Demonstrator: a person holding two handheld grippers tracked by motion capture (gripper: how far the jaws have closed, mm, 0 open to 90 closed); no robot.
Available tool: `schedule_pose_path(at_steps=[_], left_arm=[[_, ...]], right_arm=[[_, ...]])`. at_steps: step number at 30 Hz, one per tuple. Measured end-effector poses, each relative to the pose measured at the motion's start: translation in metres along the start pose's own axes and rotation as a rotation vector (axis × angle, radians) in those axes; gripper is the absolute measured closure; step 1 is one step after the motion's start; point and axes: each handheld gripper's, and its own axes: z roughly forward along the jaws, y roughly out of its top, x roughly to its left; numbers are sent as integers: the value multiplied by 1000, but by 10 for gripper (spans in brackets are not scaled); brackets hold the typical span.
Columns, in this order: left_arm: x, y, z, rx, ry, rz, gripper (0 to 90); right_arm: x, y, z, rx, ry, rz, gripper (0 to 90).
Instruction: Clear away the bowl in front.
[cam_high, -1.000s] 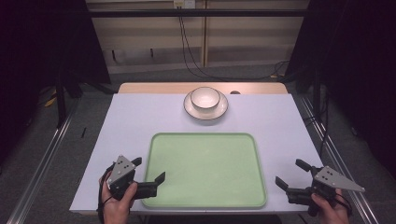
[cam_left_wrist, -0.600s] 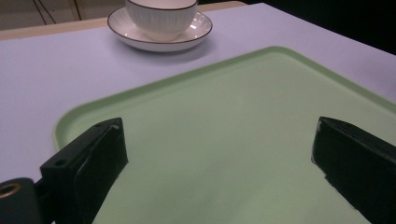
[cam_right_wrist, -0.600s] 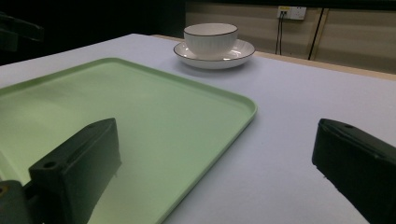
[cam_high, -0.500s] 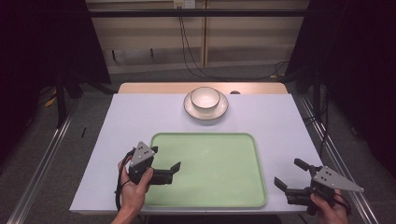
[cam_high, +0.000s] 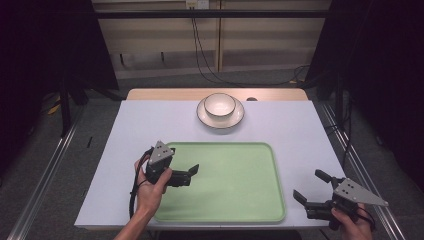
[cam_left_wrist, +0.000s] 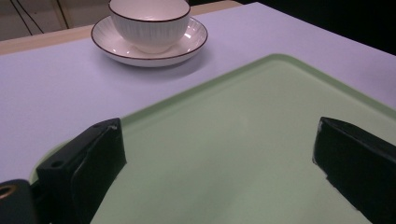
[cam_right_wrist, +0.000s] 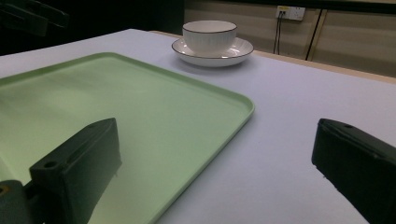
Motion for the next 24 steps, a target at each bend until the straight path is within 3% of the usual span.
schedule_pose_path(at_steps=[4, 5, 7, 12, 17, 21, 24], left_arm=[[2, 6, 7, -1, -4, 8, 26], [2, 9, 12, 26, -13, 48, 34], [2, 10, 15, 40, -3, 65, 44], [9, 18, 29, 22, 11, 30, 48], [16, 27, 40, 38, 7, 40, 45], [24, 37, 52, 30, 43, 34, 45], [27, 39, 56, 14, 33, 20, 47]], right_arm=[[1, 0, 0, 1, -1, -1, 8], [0, 0, 0, 3, -5, -3, 10], [0, 0, 1, 3, -10, -2, 11], [0, 0, 1, 4, -11, 0, 11], [1, 0, 1, 6, -2, -3, 11], [0, -1, 1, 3, -1, 3, 11], [-1, -1, 1, 2, 9, 6, 11]])
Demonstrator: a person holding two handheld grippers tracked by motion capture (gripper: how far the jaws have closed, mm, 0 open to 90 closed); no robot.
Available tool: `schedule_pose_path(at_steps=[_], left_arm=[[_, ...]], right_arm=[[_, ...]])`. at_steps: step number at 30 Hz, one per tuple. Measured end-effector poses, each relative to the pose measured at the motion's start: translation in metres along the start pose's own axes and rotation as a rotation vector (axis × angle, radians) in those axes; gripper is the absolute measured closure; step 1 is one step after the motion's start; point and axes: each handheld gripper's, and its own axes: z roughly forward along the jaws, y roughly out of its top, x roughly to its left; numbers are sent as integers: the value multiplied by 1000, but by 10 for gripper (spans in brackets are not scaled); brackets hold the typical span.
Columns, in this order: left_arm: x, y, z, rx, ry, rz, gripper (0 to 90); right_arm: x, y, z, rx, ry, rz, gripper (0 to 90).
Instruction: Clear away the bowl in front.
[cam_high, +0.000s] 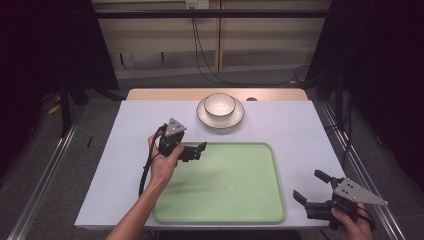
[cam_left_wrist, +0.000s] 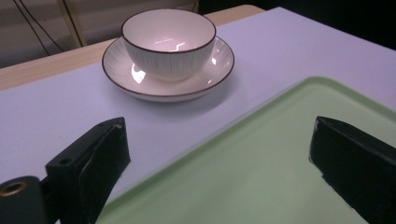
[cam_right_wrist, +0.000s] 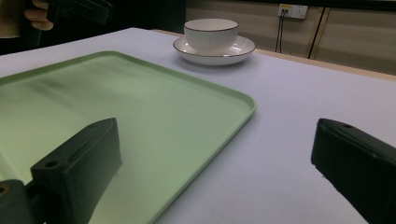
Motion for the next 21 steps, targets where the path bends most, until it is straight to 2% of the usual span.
schedule_pose_path(at_steps=[2, 7, 10, 12, 15, 19, 21], left_arm=[[1, 4, 4, -18, 12, -4, 45], [4, 18, 13, -38, -5, 9, 44], [5, 22, 16, -45, -3, 2, 44], [9, 26, 19, -34, -10, 17, 45], [14, 31, 28, -25, -20, 8, 47], [18, 35, 35, -23, -5, -3, 47], [20, 40, 42, 1, -12, -5, 35]], right_arm=[[0, 0, 0, -1, 3, -2, 11], [1, 0, 0, -1, 1, -1, 11], [0, 0, 0, -5, -3, -2, 11], [0, 0, 0, -5, 4, 3, 11], [1, 1, 0, -7, 5, 2, 11], [0, 0, 0, -9, 13, 1, 11], [-1, 0, 0, -7, 7, 2, 11]])
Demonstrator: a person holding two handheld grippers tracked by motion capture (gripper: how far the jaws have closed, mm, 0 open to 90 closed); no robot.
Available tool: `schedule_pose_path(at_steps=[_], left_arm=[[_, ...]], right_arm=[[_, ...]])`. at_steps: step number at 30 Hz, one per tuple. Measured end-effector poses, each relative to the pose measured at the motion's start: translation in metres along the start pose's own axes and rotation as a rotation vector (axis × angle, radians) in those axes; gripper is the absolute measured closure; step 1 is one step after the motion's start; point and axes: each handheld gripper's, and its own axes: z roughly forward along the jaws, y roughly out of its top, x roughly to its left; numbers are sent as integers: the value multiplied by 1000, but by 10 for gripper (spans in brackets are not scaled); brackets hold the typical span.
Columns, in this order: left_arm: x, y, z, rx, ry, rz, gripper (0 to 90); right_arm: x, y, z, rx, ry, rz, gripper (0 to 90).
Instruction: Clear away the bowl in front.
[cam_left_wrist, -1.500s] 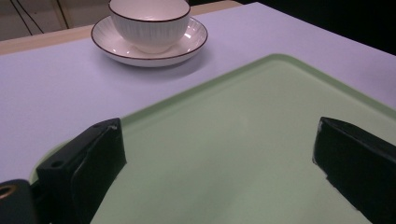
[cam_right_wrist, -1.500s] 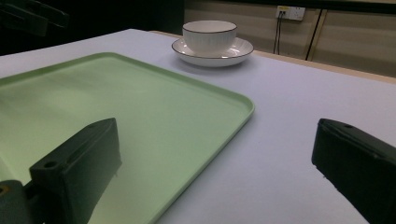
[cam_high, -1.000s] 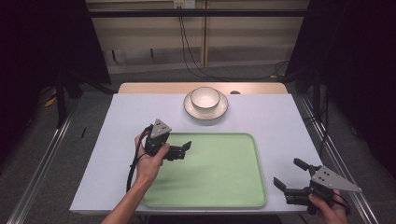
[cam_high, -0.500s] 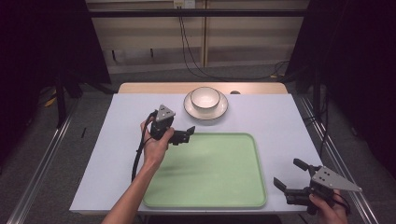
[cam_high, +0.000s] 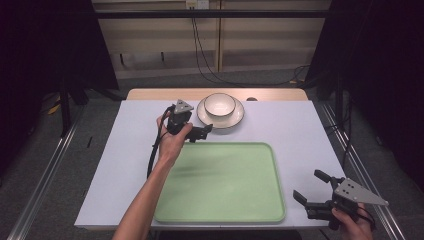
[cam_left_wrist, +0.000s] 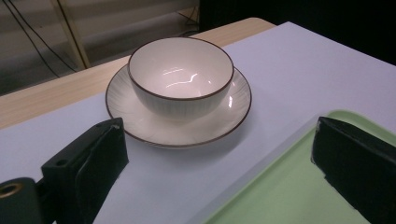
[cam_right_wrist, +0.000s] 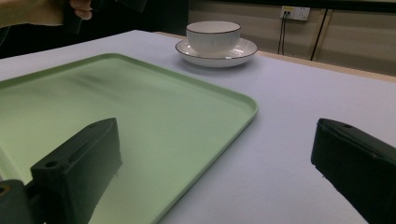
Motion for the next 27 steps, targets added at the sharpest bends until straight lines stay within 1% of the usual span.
schedule_pose_path(at_steps=[1, 2, 3, 4, 5, 6, 7, 9, 10, 11, 13, 15, 16, 17, 18, 19, 20, 21, 22, 23, 25, 26, 27], left_arm=[[0, 0, 0, 0, 0, 0, 33], [1, 2, 5, 11, 30, 7, 37], [1, 2, 5, 11, 30, 7, 38], [4, 5, 10, 21, 18, -10, 25], [4, 5, 10, 21, 18, -10, 24], [4, 6, 15, 25, 22, -17, 31], [5, 7, 17, 32, 13, -5, 33], [5, 10, 23, 42, -14, -6, 64], [5, 11, 26, 49, -4, -7, 49], [5, 11, 26, 49, -4, -7, 46], [5, 16, 33, 64, 7, 14, 47], [5, 18, 36, 62, 15, 8, 50], [6, 21, 41, 47, 35, -8, 52], [6, 21, 41, 47, 35, -8, 52], [8, 23, 42, 53, 34, 9, 52], [9, 24, 45, 40, 32, -14, 53], [11, 25, 47, 60, 45, -13, 51], [12, 26, 49, 64, 53, -25, 51], [15, 26, 51, 78, 60, 0, 53], [15, 26, 51, 78, 60, 0, 59], [16, 27, 56, 59, 63, -29, 68], [17, 27, 58, 68, 70, -19, 70], [17, 27, 58, 68, 70, -19, 68]], right_arm=[[0, 0, 0, 0, 2, -2, 11], [0, 0, 1, 1, 3, 0, 11], [0, 0, 1, 1, 3, 0, 11], [0, 0, 1, 2, 6, -2, 12], [0, 0, 1, 2, 6, -2, 12], [1, 0, 1, 1, 8, 0, 11], [1, 0, 1, 0, 6, 2, 11], [0, 0, 1, -2, 4, 2, 11], [0, 0, 1, -3, 4, 4, 11], [0, 0, 1, -3, 4, 4, 11], [0, 0, 0, -5, 3, 9, 11], [0, 0, 0, -3, 5, 9, 11], [0, 0, 0, -6, 5, 5, 11], [0, 0, 0, -6, 5, 5, 11], [0, 0, -1, -6, 7, 3, 11], [0, 0, -1, -5, 7, 4, 11], [0, 0, -1, -6, 9, 5, 11], [0, 0, -1, -6, 9, 7, 11], [0, 0, -1, -8, 7, 5, 10], [0, 0, -1, -8, 7, 5, 10], [0, 0, -1, -8, 7, 7, 9], [0, 0, -1, -10, 7, 5, 9], [0, 0, -1, -10, 7, 5, 9]])
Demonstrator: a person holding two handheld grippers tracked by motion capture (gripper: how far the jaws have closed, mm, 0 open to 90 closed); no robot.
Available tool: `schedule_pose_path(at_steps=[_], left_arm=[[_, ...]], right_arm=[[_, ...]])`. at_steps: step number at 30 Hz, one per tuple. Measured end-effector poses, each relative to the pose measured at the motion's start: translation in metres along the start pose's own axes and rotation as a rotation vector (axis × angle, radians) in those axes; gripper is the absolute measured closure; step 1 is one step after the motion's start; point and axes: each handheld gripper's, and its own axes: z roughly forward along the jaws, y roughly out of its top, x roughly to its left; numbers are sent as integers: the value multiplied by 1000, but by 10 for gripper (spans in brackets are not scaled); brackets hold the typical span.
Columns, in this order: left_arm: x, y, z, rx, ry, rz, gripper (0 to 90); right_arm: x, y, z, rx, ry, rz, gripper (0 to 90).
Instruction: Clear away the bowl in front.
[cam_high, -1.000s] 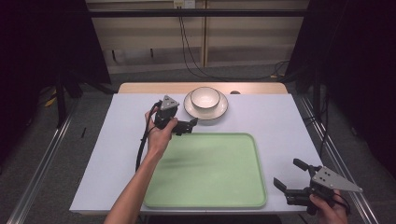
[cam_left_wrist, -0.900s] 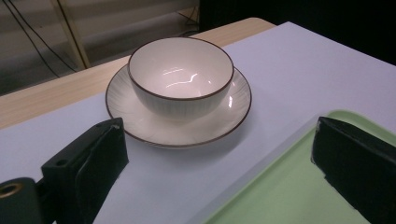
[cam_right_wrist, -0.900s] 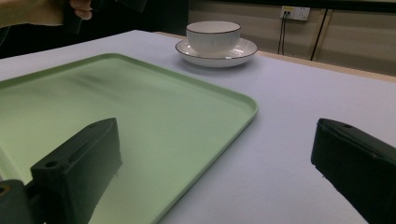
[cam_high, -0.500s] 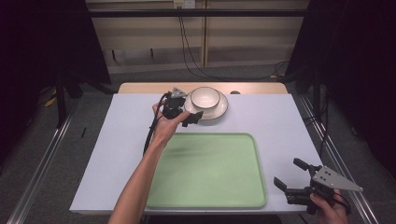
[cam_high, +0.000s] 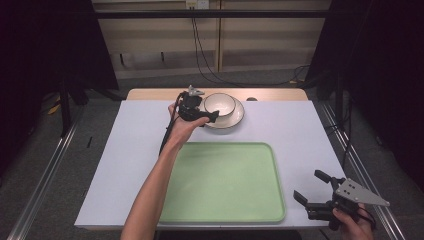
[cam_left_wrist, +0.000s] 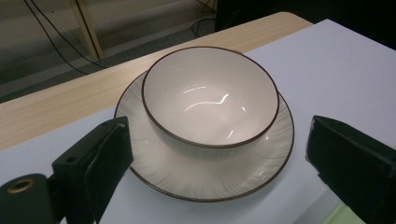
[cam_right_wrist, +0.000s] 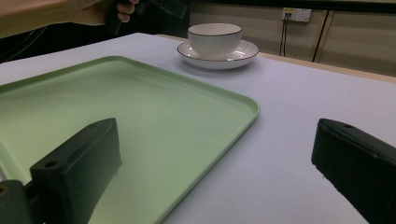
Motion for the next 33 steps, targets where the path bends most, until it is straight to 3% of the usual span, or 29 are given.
schedule_pose_path(at_steps=[6, 7, 10, 12, 14, 15, 18, 25, 26, 27, 30, 31, 33], left_arm=[[3, 4, 15, -6, 20, -31, 92], [4, 5, 16, 13, 23, -12, 95], [4, 7, 21, 5, 27, -31, 94], [7, 10, 23, 21, 38, -10, 104], [9, 13, 25, 33, 47, -30, 159], [11, 15, 27, 49, 39, -59, 153], [12, 15, 31, 54, 52, -76, 171], [22, 16, 52, 160, 90, -80, 294], [22, 16, 52, 160, 90, -80, 317], [24, 14, 56, 190, 80, -78, 315], [25, 13, 60, 211, 106, -78, 338], [27, 12, 62, 213, 92, -101, 361], [28, 11, 64, 218, 80, -111, 387]], right_arm=[[0, 0, 0, 2, 3, 2, 9], [0, 0, 0, 1, 4, 2, 9], [0, 0, 0, 1, 4, 1, 9], [0, 0, 1, 4, 6, 3, 9], [1, 0, 1, 4, 15, -6, 9], [1, 0, 1, 5, 15, -5, 9], [0, -1, 1, 2, 9, 2, 9], [0, -1, 1, -1, 10, 4, 9], [0, -1, 1, -1, 10, 4, 9], [0, -1, 0, 7, 7, -9, 9], [0, -1, 0, 4, 11, -7, 9], [0, -1, 0, 5, 12, -6, 9], [0, -1, 0, 1, 15, -2, 9]])
